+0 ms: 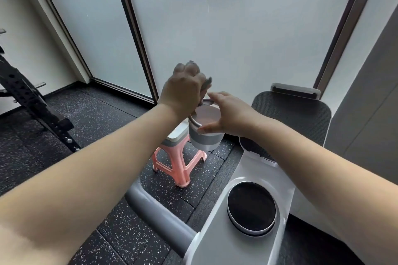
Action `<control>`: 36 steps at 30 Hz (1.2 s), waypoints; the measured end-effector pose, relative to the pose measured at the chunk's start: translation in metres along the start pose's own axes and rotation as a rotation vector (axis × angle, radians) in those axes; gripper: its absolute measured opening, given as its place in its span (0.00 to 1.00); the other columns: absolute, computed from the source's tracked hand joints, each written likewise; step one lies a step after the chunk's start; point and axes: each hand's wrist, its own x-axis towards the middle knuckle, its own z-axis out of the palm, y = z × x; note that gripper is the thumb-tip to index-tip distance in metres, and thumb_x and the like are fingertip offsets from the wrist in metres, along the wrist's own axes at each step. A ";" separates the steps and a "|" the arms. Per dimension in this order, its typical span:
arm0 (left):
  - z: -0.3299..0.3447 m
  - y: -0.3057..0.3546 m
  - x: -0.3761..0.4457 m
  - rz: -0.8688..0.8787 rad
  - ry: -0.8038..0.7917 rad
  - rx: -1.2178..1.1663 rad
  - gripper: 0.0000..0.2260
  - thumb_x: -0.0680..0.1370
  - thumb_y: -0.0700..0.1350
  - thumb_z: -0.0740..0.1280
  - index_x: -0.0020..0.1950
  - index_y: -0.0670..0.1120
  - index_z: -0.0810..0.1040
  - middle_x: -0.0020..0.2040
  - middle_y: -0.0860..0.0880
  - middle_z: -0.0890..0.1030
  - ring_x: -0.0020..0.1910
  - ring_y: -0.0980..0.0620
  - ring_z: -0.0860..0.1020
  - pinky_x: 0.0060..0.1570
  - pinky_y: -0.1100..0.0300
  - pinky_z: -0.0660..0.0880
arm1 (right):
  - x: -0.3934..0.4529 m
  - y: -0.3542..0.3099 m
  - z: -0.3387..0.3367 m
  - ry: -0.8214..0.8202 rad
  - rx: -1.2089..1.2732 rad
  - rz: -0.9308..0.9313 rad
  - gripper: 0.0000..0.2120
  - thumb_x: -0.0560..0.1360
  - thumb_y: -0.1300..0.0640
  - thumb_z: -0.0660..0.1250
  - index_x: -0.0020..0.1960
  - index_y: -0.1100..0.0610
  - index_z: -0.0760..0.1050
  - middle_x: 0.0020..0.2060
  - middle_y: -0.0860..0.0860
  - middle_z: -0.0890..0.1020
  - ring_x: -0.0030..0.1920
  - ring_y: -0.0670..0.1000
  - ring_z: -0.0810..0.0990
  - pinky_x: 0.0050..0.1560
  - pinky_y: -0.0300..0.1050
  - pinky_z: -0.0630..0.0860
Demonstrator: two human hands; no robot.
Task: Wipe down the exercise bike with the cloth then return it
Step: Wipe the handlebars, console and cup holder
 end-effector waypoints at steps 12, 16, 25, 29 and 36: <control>-0.054 -0.037 0.035 -0.860 0.126 -0.676 0.22 0.78 0.59 0.58 0.42 0.42 0.79 0.45 0.39 0.82 0.43 0.42 0.80 0.43 0.51 0.75 | -0.001 0.001 -0.001 -0.017 -0.018 0.006 0.53 0.61 0.36 0.74 0.76 0.58 0.56 0.74 0.55 0.64 0.73 0.53 0.63 0.72 0.44 0.59; -0.057 -0.031 -0.007 -0.857 -0.019 -0.484 0.23 0.80 0.58 0.55 0.54 0.40 0.77 0.53 0.36 0.80 0.53 0.39 0.78 0.48 0.53 0.72 | 0.000 0.002 -0.001 -0.018 -0.011 0.004 0.54 0.60 0.36 0.74 0.76 0.58 0.55 0.74 0.54 0.63 0.74 0.53 0.62 0.72 0.43 0.58; -0.036 0.001 -0.083 -0.660 -0.459 -0.221 0.30 0.79 0.50 0.60 0.77 0.51 0.48 0.60 0.36 0.71 0.58 0.35 0.74 0.56 0.44 0.70 | 0.001 0.004 0.001 -0.011 -0.016 -0.006 0.54 0.60 0.36 0.74 0.76 0.57 0.55 0.74 0.54 0.63 0.73 0.52 0.62 0.72 0.43 0.58; -0.056 -0.007 -0.116 -0.637 -0.540 -0.209 0.25 0.80 0.47 0.59 0.76 0.55 0.54 0.60 0.39 0.74 0.55 0.38 0.76 0.54 0.50 0.70 | -0.001 0.004 0.000 -0.008 -0.020 -0.011 0.53 0.61 0.36 0.74 0.76 0.57 0.55 0.74 0.54 0.63 0.73 0.52 0.62 0.72 0.44 0.58; -0.082 -0.034 -0.126 -0.726 -0.692 -0.232 0.14 0.80 0.47 0.59 0.66 0.50 0.72 0.61 0.42 0.78 0.58 0.43 0.76 0.55 0.56 0.70 | 0.000 0.003 0.001 -0.012 -0.033 -0.011 0.52 0.61 0.36 0.74 0.76 0.58 0.56 0.74 0.54 0.64 0.73 0.53 0.63 0.71 0.44 0.59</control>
